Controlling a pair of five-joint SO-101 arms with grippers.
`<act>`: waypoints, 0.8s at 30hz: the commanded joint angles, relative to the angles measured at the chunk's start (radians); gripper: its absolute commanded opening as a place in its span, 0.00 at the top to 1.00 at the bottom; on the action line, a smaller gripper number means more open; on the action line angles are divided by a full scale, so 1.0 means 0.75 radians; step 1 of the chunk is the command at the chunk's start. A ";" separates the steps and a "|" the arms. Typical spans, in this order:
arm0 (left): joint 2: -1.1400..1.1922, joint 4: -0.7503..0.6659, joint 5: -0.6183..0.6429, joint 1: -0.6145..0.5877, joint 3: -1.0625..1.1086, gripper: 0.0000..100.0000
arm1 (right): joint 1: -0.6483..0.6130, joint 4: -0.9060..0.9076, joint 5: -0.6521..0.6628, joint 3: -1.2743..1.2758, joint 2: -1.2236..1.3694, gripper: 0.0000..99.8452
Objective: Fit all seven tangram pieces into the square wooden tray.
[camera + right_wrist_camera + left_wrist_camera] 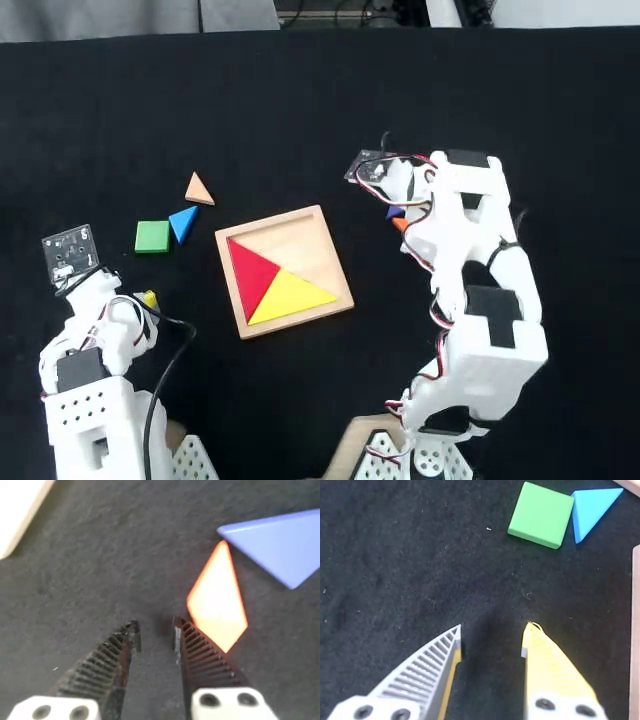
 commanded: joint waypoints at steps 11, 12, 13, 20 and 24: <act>-0.010 -0.059 -0.010 -0.003 -0.001 0.79 | 0.035 -0.110 0.025 -0.097 -0.009 0.75; -0.010 -0.059 -0.010 -0.003 -0.001 0.79 | 0.033 -0.123 0.025 -0.099 0.007 0.75; -0.010 -0.059 -0.010 -0.003 -0.001 0.79 | 0.029 -0.137 0.025 -0.111 0.026 0.75; -0.010 -0.059 -0.010 -0.003 -0.001 0.79 | 0.020 -0.110 0.025 -0.300 0.187 0.80; -0.010 -0.059 -0.012 -0.003 -0.001 0.79 | 0.029 -0.084 0.018 -0.447 0.330 0.81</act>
